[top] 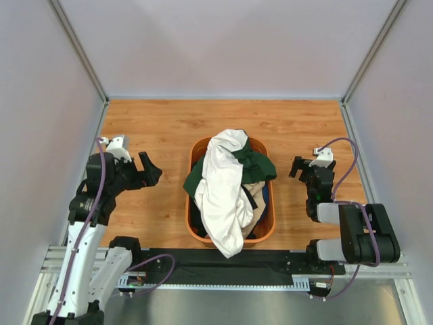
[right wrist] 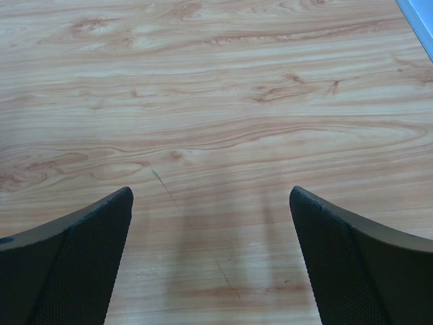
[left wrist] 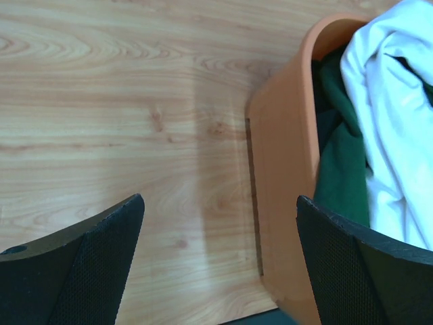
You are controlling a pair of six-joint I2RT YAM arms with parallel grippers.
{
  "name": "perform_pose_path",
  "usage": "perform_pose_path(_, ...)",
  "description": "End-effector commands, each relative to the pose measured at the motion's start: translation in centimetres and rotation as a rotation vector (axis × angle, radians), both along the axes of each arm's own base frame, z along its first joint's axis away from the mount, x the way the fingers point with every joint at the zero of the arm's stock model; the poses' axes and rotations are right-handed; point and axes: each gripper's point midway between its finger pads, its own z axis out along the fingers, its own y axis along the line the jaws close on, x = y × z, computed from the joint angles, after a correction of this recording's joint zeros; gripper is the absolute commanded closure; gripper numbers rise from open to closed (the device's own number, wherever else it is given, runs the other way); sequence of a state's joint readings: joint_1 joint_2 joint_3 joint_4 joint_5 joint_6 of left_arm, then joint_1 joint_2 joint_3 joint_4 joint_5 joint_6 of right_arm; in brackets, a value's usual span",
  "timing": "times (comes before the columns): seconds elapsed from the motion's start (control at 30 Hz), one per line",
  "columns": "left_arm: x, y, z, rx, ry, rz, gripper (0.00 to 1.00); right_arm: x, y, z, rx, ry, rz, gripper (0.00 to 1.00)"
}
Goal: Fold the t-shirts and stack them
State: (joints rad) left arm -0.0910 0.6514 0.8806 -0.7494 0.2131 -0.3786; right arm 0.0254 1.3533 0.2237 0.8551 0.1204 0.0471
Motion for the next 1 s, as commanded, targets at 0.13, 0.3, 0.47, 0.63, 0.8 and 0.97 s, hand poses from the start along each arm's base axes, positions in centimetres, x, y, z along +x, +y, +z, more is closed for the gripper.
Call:
perform_pose_path(0.13,1.1,-0.9,-2.3,-0.009,0.128,-0.052,0.00,1.2,0.1,2.6,-0.011,-0.086,0.005,0.00)
perform_pose_path(0.3,1.4,-1.4,-2.8,-0.037,0.147,-0.081,0.00,1.3,0.1,2.6,-0.011,-0.085,0.005,0.00)
perform_pose_path(0.47,1.4,-1.5,-2.8,-0.046,0.141,-0.083,0.00,1.3,-0.7,5.4,-0.040,-0.135,-0.088,0.00)
perform_pose_path(0.63,1.3,-1.4,-2.8,-0.048,0.142,-0.081,0.00,-1.3,-2.6,12.7,0.171,-0.054,-0.357,0.00)
perform_pose_path(0.8,1.3,-1.4,-2.7,-0.054,0.135,-0.075,0.00,-5.3,7.3,24.9,0.404,-0.206,0.210,0.00)
perform_pose_path(0.97,1.3,-1.6,-3.1,-0.061,0.152,-0.079,0.00,-9.3,11.4,22.9,0.353,0.218,0.197,0.00)
